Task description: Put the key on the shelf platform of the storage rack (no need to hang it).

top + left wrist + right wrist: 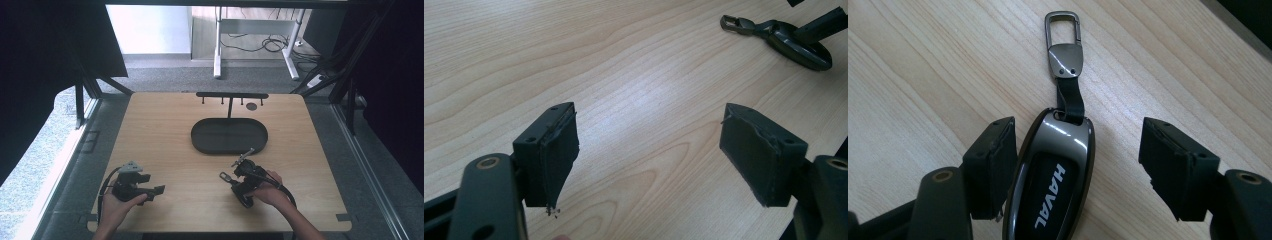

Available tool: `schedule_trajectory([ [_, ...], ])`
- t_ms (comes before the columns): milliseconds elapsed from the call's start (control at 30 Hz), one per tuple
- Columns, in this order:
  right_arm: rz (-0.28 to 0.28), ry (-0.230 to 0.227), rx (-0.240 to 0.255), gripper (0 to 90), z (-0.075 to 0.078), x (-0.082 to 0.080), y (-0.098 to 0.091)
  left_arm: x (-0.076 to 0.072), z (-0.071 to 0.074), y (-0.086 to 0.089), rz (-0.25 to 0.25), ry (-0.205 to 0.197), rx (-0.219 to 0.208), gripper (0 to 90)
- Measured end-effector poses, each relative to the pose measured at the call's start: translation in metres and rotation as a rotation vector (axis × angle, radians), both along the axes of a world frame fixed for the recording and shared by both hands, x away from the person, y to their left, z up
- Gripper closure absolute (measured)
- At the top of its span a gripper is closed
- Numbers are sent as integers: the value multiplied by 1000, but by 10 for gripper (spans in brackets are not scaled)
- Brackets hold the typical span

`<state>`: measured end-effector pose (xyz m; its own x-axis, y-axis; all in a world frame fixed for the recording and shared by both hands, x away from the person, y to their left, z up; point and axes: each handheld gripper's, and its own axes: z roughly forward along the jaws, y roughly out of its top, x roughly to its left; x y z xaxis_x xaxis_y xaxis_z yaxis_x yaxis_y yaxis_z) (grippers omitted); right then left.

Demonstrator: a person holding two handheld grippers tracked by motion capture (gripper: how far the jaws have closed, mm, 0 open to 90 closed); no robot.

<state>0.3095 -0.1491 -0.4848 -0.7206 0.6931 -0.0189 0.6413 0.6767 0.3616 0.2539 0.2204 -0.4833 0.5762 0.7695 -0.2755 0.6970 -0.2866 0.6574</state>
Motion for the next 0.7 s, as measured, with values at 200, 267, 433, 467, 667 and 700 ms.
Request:
schedule_trajectory([
  [200, 1, 12, -19, 312, -5, 3, 3, 1, -1, 1, 5, 1, 3, 238],
  [267, 4, 23, -21, 312, -8, 3, 6, 1, -1, 1, 6, 3, 3, 238],
  [433, 13, 42, -44, 319, -14, 3, 7, 1, -1, 1, 5, 0, 2, 238],
  [467, 13, 49, -47, 323, -15, 3, 7, 0, 0, 1, 4, -1, 4, 238],
  [667, 13, 71, -65, 351, -20, 3, 8, 1, 0, 1, 5, -1, 2, 238],
  [700, 18, 71, -67, 355, -21, 3, 8, 1, 0, 1, 5, -1, 2, 238],
])
